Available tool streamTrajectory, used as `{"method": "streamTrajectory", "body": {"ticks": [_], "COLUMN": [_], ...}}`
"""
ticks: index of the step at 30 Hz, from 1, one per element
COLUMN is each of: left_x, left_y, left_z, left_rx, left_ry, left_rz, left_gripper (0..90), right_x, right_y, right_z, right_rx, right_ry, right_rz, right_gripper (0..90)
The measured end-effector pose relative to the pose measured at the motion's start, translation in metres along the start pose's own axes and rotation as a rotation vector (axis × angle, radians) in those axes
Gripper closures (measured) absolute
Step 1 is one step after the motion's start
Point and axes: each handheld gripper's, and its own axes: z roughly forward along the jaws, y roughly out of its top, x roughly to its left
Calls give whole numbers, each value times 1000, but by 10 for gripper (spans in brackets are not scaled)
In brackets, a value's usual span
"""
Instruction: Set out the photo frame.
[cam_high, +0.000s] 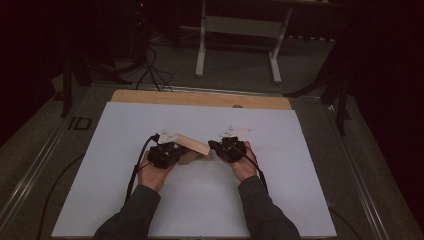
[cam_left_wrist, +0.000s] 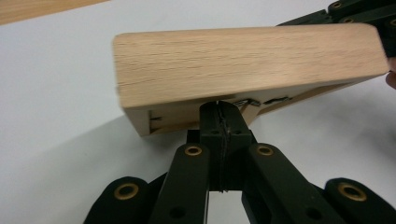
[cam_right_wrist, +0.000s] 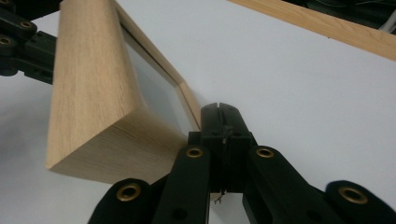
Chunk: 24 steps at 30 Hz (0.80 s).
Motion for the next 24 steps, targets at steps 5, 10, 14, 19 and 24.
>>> {"method": "streamTrajectory", "body": {"ticks": [5, 10, 14, 19, 24], "left_x": [-3, -6, -7, -7, -8], "left_y": [2, 3, 3, 3, 3], "left_z": [0, 1, 3, 4, 6], "left_rx": [-2, 1, 1, 7, 6], "left_ry": [-5, -11, -13, -13, -14], "left_rz": [1, 9, 10, 13, 10], "left_gripper": [895, 895, 895, 895, 896], "right_x": [2, 5, 7, 10, 12], "right_y": [0, 1, 1, 1, 0], "right_z": [0, -1, -1, -2, -3], "right_rx": [0, 4, 4, 5, 6], "right_ry": [3, 4, 6, 8, 13], "right_rz": [-8, -25, -37, -48, -54], "right_gripper": [896, 896, 896, 896, 896]}}
